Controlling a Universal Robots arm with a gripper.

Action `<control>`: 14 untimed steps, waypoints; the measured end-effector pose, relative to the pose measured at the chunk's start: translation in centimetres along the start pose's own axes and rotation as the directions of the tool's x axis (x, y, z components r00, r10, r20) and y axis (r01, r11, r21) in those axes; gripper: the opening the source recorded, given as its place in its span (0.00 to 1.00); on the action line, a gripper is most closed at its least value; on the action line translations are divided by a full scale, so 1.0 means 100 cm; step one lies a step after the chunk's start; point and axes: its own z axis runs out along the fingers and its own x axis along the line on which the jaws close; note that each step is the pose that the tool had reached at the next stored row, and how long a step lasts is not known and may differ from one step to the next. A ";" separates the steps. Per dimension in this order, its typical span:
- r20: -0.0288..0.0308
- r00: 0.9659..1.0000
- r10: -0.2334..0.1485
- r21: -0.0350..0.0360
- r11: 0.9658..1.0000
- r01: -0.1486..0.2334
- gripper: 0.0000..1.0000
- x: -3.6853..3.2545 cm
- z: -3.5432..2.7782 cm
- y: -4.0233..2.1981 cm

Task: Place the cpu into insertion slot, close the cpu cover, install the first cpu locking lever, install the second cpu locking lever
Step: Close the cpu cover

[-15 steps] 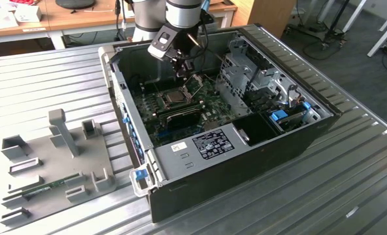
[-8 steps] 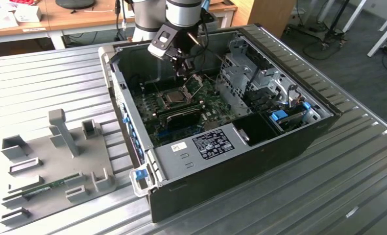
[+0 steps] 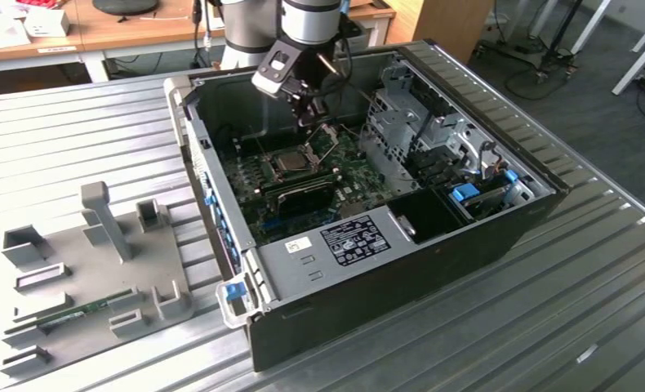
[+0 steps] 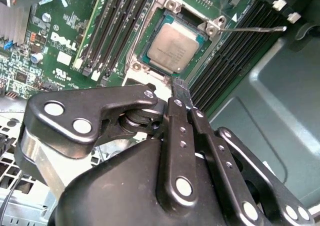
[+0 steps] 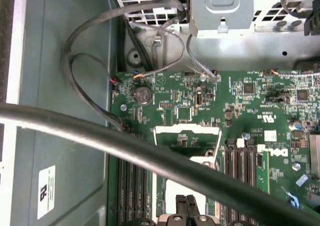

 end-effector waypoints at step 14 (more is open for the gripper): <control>0.000 1.000 0.000 0.000 1.000 0.000 0.10 0.0001 0.0008 0.0230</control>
